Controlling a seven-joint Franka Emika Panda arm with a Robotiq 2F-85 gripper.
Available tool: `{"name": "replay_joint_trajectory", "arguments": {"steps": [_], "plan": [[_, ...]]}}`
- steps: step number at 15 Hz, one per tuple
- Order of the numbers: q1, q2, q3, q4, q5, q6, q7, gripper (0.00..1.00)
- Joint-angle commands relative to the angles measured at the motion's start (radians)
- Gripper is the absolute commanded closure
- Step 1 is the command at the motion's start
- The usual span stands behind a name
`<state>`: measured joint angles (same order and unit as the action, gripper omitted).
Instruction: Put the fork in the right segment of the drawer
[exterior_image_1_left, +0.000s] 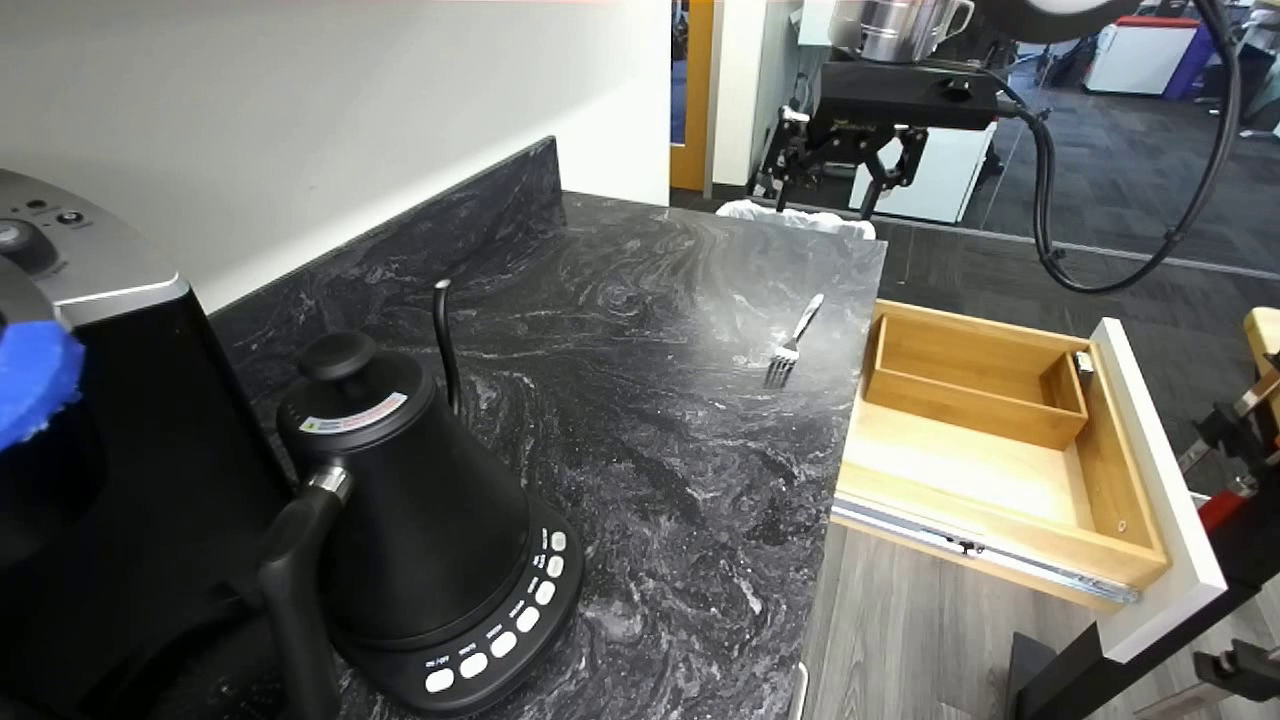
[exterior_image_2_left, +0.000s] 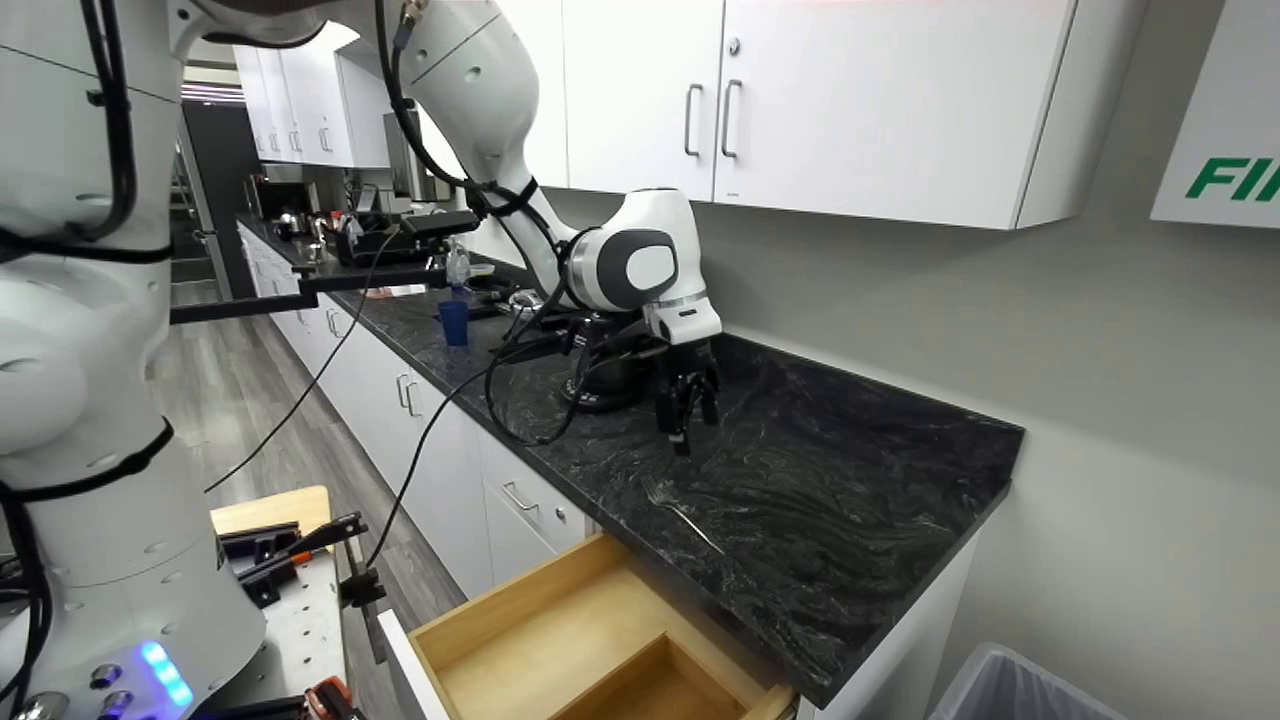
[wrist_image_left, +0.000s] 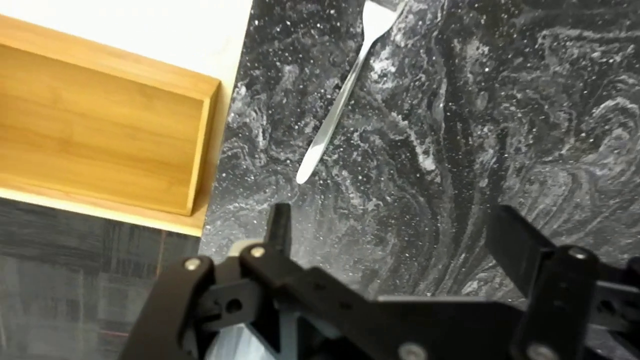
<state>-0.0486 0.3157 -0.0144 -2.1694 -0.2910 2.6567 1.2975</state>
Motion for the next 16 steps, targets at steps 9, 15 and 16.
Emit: {"name": "replay_joint_trajectory", "arguments": {"steps": [9,15,16], "plan": [[0.118,0.063,-0.083,-0.007,0.169,-0.007,0.005,0.0],[0.17,0.098,-0.171,-0.012,0.076,0.079,0.062,0.0],[0.192,0.109,-0.21,-0.013,0.04,0.106,0.09,0.0]]}}
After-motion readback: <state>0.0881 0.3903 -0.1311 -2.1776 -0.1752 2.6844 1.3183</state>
